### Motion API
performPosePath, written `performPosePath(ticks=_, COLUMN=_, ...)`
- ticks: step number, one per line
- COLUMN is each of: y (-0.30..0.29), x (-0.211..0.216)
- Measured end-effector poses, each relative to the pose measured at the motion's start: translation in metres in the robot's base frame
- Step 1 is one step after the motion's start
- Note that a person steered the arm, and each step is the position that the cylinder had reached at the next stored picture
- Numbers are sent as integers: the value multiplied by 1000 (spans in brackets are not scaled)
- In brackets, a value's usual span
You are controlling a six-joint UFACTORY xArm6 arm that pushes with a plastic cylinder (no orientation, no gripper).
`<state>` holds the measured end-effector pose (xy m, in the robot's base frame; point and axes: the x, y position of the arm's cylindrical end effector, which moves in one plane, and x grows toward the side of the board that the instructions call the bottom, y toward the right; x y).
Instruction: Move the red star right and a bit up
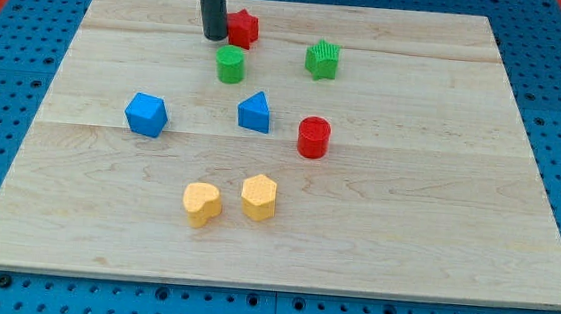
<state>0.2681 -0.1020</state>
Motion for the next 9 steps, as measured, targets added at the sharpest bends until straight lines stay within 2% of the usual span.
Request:
performPosePath(ticks=3, y=-19, x=-11)
performPosePath(ticks=6, y=82, x=-11)
performPosePath(ticks=9, y=142, x=-11)
